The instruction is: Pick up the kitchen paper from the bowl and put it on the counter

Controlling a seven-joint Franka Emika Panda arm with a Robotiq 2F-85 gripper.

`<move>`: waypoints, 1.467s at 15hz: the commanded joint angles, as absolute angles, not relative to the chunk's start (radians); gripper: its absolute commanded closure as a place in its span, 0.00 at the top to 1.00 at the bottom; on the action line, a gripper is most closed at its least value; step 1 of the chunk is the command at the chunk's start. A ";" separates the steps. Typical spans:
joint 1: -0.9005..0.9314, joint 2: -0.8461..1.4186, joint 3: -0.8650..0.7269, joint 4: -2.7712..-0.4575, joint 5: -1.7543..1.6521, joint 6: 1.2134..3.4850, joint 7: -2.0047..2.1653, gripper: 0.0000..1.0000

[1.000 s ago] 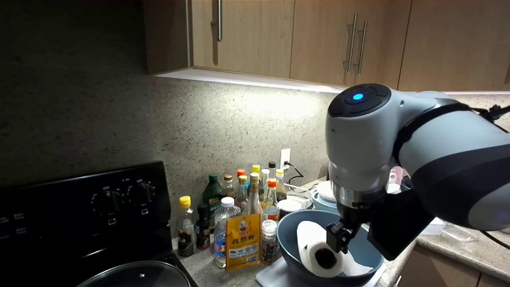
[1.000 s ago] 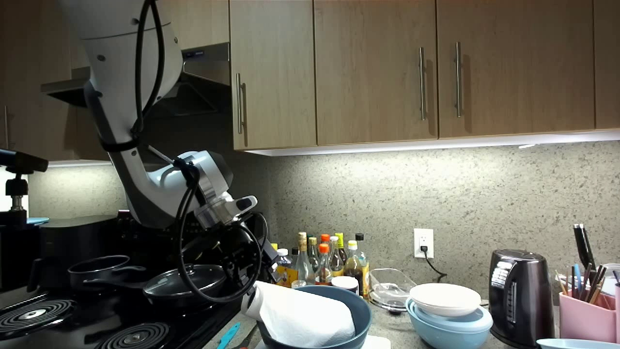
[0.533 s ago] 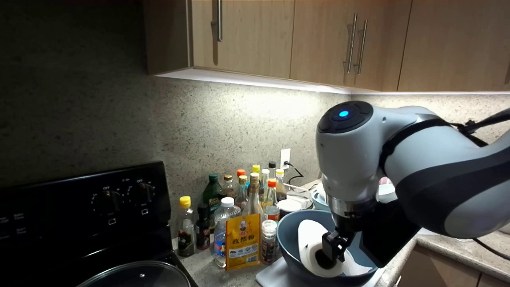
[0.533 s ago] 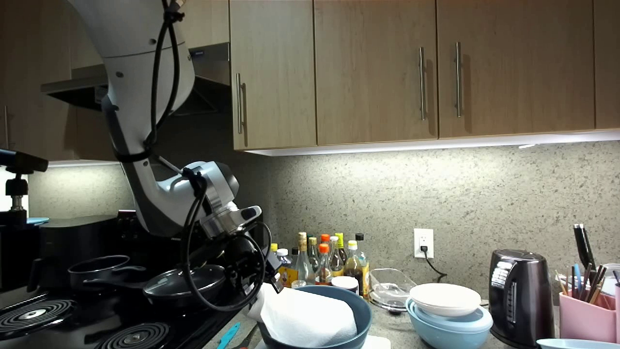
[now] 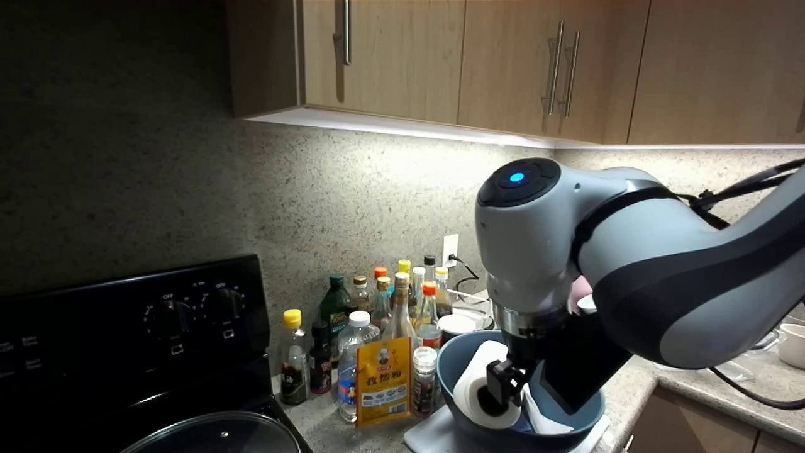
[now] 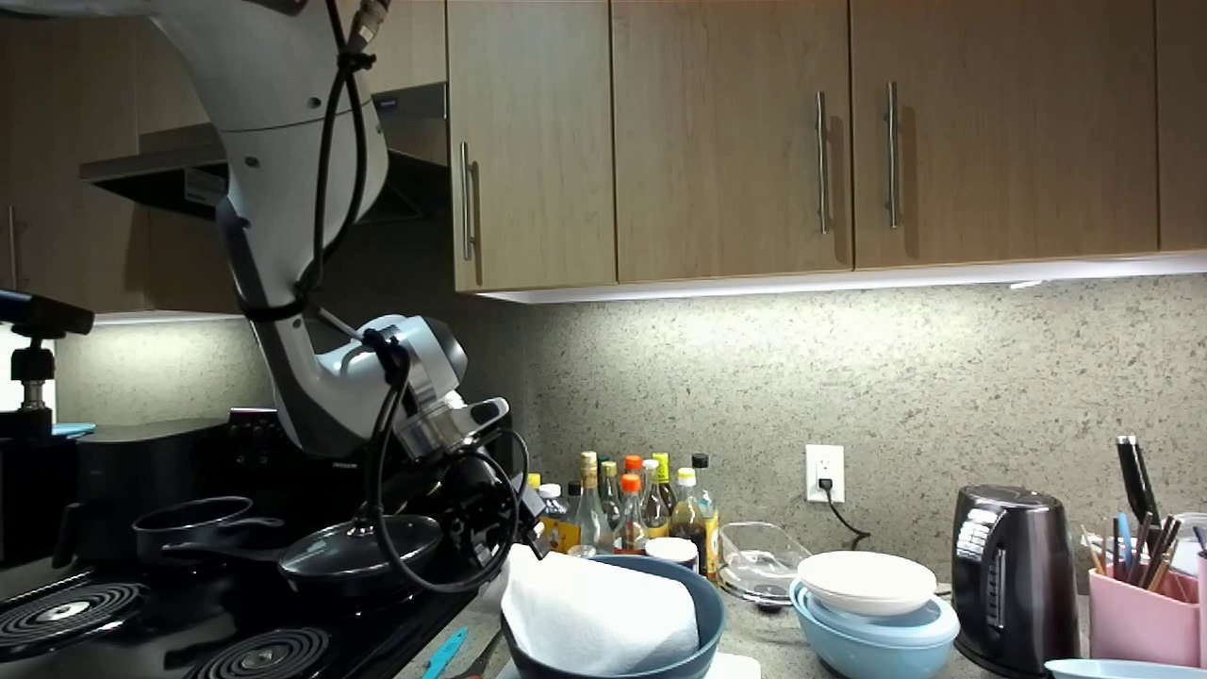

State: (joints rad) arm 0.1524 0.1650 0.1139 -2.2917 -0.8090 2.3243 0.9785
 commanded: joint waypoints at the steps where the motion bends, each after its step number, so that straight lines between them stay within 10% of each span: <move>1: 0.176 0.182 0.111 -2.252 -0.824 2.297 0.953 1.00; 22: 0.197 0.177 0.093 -2.333 -0.739 2.263 0.955 1.00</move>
